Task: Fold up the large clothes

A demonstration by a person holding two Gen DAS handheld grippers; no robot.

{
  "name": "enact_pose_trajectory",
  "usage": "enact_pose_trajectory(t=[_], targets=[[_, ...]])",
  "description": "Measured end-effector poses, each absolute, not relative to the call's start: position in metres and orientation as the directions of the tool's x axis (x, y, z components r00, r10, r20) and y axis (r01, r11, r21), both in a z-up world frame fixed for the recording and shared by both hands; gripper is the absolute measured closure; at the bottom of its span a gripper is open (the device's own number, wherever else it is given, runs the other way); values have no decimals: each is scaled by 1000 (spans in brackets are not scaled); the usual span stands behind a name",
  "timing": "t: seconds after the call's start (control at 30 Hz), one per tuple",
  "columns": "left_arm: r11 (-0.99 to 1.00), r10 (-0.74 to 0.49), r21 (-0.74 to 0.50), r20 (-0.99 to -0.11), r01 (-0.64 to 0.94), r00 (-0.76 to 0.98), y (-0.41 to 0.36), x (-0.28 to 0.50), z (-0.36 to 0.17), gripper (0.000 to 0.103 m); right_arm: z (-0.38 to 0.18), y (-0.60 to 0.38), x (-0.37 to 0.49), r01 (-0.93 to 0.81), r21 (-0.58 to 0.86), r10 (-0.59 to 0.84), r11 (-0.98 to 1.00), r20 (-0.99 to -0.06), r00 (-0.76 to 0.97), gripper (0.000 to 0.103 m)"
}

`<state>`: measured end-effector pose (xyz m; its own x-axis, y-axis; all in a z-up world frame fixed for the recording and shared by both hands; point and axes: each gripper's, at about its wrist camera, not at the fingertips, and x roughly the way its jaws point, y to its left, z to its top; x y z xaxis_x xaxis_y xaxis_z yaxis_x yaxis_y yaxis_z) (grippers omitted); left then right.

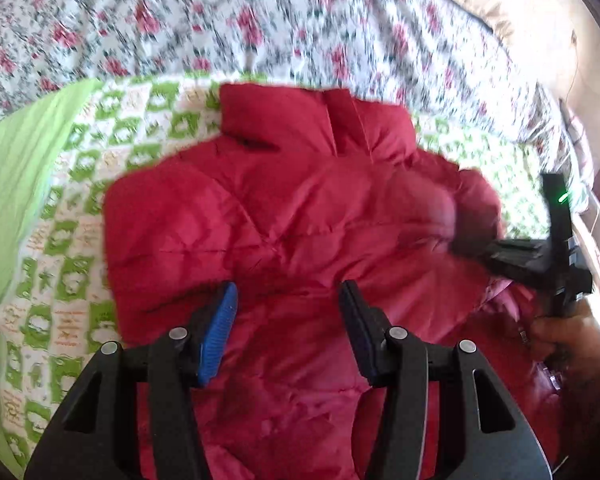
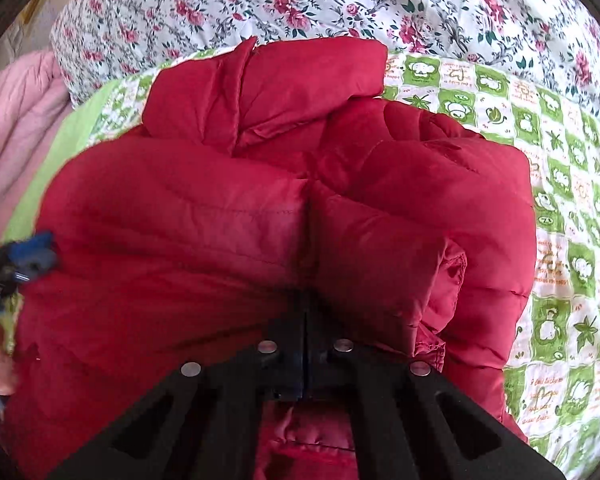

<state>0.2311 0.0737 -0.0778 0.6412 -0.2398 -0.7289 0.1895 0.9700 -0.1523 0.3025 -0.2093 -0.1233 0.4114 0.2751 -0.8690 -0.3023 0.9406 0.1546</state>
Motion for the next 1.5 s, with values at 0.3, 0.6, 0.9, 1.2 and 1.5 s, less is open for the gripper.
enact_pose_trajectory(t=[0.3,0.6,0.9,1.2,1.5], targets=[[981,-194,-146,-824,131,532,88,250,-115,51,-114,-224,302,-268,242,336,932,-853,398,103],[986,-165,-121,-836,117,523,84,252,-115,51,-109,-223,291,-280,195,300,940,-863,406,103],[988,-148,-107,-845,108,513,83,254,-118,50,-125,-221,296,-283,200,302,938,-871,387,103],[993,-115,-90,-859,74,498,79,252,-105,50,-127,-220,299,-275,205,302,939,-875,378,103],[989,-149,-128,-832,77,534,84,204,-68,51,-127,-216,299,-264,186,279,946,-883,377,103]])
